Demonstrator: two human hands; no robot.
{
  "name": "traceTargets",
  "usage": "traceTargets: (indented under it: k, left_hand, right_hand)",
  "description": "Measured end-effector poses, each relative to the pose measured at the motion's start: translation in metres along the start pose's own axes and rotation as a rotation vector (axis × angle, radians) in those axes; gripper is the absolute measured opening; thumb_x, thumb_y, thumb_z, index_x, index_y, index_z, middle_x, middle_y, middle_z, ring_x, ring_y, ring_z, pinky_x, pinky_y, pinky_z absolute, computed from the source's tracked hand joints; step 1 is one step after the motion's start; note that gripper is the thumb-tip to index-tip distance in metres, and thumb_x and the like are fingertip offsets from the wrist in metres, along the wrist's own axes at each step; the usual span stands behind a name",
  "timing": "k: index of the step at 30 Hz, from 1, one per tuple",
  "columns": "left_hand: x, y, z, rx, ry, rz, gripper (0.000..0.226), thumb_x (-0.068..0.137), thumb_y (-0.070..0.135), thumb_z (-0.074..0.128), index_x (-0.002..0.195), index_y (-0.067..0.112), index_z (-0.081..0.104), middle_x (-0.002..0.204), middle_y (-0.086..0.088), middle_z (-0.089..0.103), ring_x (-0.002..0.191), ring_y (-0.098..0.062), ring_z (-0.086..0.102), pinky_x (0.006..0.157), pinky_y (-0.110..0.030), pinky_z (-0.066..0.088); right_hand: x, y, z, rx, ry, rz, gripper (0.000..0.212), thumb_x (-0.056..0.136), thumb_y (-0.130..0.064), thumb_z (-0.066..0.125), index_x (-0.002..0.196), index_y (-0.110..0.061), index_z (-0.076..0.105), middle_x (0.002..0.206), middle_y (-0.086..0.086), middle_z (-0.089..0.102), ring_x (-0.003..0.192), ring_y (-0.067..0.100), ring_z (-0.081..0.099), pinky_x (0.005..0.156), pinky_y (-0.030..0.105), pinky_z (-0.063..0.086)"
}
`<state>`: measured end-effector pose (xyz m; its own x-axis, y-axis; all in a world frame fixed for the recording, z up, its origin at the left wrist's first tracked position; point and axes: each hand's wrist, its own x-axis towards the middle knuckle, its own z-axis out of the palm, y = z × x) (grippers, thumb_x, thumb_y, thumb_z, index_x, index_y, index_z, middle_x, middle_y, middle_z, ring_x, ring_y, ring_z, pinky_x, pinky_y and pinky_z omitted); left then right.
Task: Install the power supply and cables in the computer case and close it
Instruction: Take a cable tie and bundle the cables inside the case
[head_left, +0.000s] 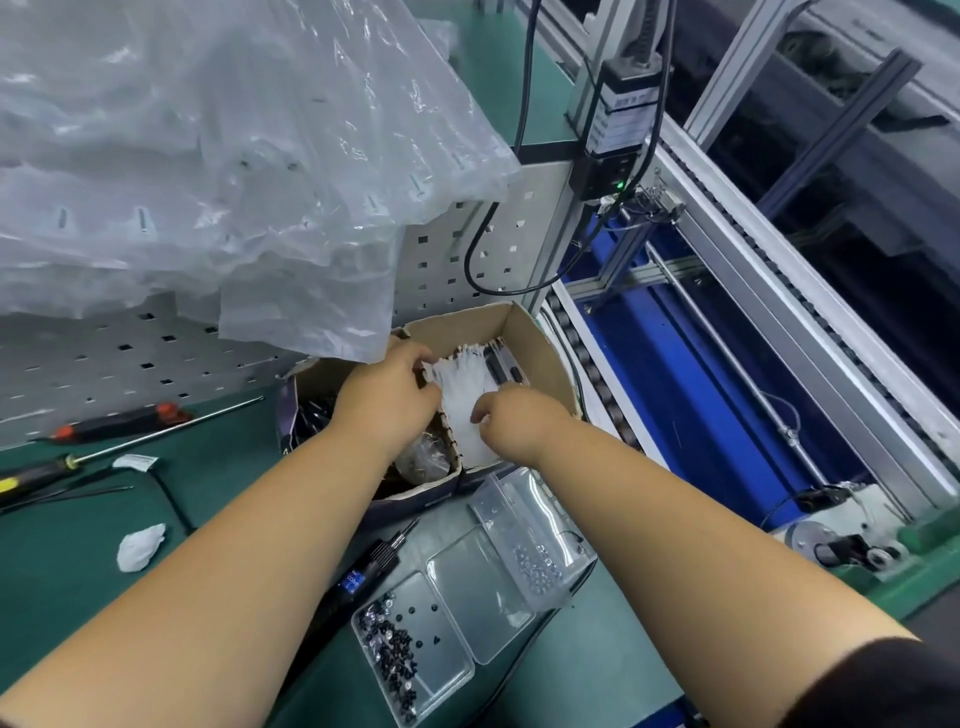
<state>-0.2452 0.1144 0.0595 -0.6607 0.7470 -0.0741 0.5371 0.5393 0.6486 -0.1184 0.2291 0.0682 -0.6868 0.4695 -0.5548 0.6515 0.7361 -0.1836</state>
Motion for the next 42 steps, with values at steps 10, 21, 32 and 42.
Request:
traceTargets:
  k: [10, 21, 32, 42]
  left_hand:
    - [0.005, 0.003, 0.002, -0.078, 0.006, 0.044, 0.030, 0.083, 0.021, 0.062, 0.111, 0.032, 0.062, 0.105, 0.014, 0.045, 0.098, -0.018, 0.060, 0.089, -0.034, 0.050]
    - [-0.003, 0.008, 0.008, -0.135, 0.005, 0.064, 0.026, 0.083, 0.017, 0.066, 0.106, 0.028, 0.067, 0.109, 0.008, 0.048, 0.086, -0.009, 0.055, 0.079, -0.023, 0.043]
    - [-0.012, 0.018, 0.006, -0.154, -0.024, 0.089, 0.026, 0.083, 0.014, 0.066, 0.107, 0.025, 0.068, 0.104, 0.006, 0.050, 0.088, -0.010, 0.055, 0.081, -0.024, 0.043]
    - [-0.021, 0.027, 0.011, -0.174, -0.066, 0.083, 0.019, 0.086, 0.019, 0.064, 0.104, 0.026, 0.068, 0.100, 0.006, 0.052, 0.081, -0.006, 0.054, 0.079, -0.024, 0.043]
  right_hand:
    - [0.010, -0.001, 0.007, 0.008, -0.073, 0.083, 0.042, 0.094, -0.017, 0.044, 0.133, -0.013, 0.057, 0.137, 0.011, 0.051, 0.119, 0.031, 0.054, 0.099, 0.041, 0.047]
    - [0.000, 0.009, 0.002, 0.192, 0.151, 0.078, 0.037, 0.092, -0.011, 0.054, 0.127, -0.017, 0.066, 0.128, 0.004, 0.064, 0.116, 0.024, 0.059, 0.096, 0.034, 0.050]
    - [-0.015, 0.013, -0.002, 0.612, 0.414, 0.115, 0.022, 0.088, -0.007, 0.062, 0.081, -0.026, 0.069, 0.093, -0.002, 0.070, 0.089, 0.018, 0.066, 0.081, 0.031, 0.055]
    - [-0.034, 0.017, -0.010, 1.077, 0.458, 0.114, 0.019, 0.085, 0.001, 0.065, 0.089, -0.016, 0.070, 0.079, 0.000, 0.068, 0.069, 0.008, 0.062, 0.062, 0.014, 0.051]
